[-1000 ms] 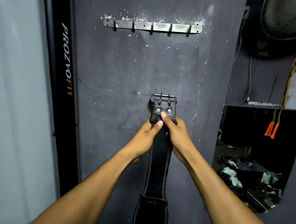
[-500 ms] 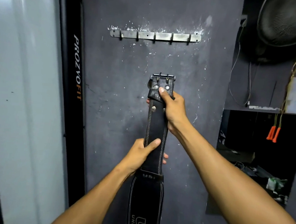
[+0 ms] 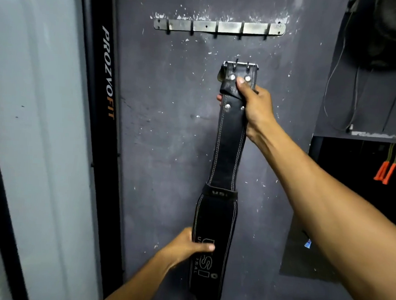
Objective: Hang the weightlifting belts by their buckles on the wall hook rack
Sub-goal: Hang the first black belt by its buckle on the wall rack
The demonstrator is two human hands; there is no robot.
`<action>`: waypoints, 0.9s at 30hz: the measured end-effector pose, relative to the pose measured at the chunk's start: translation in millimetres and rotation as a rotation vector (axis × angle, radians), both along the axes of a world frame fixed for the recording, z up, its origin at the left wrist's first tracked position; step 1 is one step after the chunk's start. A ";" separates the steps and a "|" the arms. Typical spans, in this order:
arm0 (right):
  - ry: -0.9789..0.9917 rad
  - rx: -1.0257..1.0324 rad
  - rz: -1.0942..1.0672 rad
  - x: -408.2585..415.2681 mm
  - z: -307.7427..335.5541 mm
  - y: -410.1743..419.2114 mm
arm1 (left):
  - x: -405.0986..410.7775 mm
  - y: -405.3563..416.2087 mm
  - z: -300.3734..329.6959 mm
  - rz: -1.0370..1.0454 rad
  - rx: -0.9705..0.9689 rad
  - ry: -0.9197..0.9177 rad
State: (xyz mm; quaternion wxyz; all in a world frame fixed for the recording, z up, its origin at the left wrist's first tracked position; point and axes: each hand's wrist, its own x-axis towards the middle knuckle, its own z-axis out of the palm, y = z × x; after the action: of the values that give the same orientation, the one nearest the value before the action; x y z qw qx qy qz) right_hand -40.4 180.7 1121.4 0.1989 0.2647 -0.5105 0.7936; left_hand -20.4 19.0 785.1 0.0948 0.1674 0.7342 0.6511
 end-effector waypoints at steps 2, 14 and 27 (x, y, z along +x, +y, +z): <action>0.006 0.005 0.004 -2.0 4.6 3.5 | -2.6 3.4 -29.3 0.032 -0.014 -0.028; -0.077 0.152 -0.067 -26.8 -55.9 22.8 | -25.6 41.8 92.1 0.030 0.332 0.058; -0.058 0.344 -0.186 -14.2 -170.5 20.4 | -30.2 68.9 218.9 0.329 0.529 0.307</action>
State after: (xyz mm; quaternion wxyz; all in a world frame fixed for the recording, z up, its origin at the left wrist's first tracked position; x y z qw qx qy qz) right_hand -54.6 201.1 950.9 0.2083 0.2233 -0.6665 0.6801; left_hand -50.6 87.9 1004.0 -0.1695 0.1616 0.5629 0.7927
